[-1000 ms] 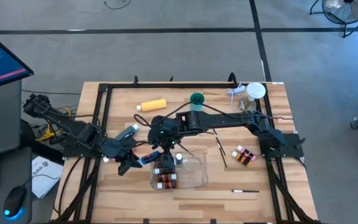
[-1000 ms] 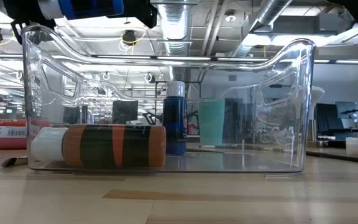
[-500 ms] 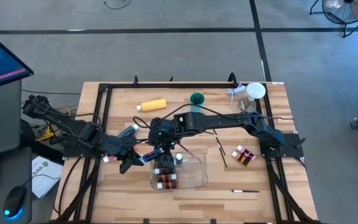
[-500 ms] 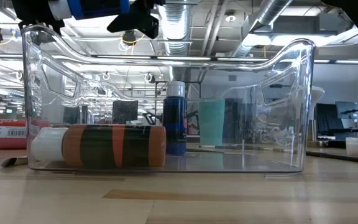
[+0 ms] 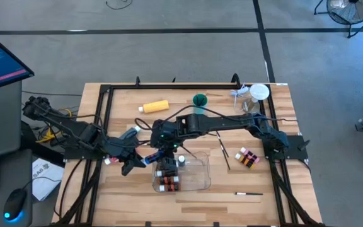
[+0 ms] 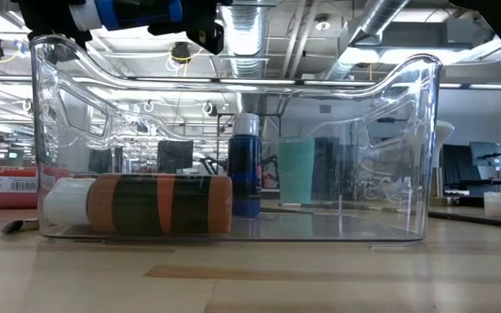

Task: Pick & Place Paint Supplies
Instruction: Put the blue paint bottle into the transparent bin

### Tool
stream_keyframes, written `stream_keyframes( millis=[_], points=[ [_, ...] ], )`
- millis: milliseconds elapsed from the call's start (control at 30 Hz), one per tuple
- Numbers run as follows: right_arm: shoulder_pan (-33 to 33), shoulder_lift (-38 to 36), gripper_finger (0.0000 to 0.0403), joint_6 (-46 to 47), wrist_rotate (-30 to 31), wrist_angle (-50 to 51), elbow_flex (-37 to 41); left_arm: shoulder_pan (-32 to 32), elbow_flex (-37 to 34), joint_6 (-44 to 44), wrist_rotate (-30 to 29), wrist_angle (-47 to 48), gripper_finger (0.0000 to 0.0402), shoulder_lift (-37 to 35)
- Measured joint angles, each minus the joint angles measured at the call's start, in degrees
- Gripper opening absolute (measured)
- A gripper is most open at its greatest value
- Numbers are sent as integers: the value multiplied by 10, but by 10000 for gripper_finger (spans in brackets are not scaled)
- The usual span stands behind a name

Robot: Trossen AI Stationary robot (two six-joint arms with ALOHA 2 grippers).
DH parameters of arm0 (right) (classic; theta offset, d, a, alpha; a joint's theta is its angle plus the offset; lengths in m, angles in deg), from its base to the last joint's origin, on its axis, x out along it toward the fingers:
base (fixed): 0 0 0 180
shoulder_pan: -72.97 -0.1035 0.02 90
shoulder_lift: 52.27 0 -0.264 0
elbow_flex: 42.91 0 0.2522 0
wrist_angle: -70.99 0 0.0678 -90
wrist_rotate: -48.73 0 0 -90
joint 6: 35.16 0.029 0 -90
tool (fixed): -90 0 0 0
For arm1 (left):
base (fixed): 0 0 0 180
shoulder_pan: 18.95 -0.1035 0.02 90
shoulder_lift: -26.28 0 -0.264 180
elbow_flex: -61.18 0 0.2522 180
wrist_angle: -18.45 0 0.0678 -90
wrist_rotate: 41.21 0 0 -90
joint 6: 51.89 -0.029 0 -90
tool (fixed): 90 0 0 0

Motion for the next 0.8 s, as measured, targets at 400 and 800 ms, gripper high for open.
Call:
stream_keyframes(
  millis=[400,800],
  points=[
    [8,-10,109,55,-12,-13,0,1,0,-17,-85,-49,79,-44],
    [8,-111,108,70,83,-118,1,0,1,-184,-283,-288,80,-140]
  ],
)
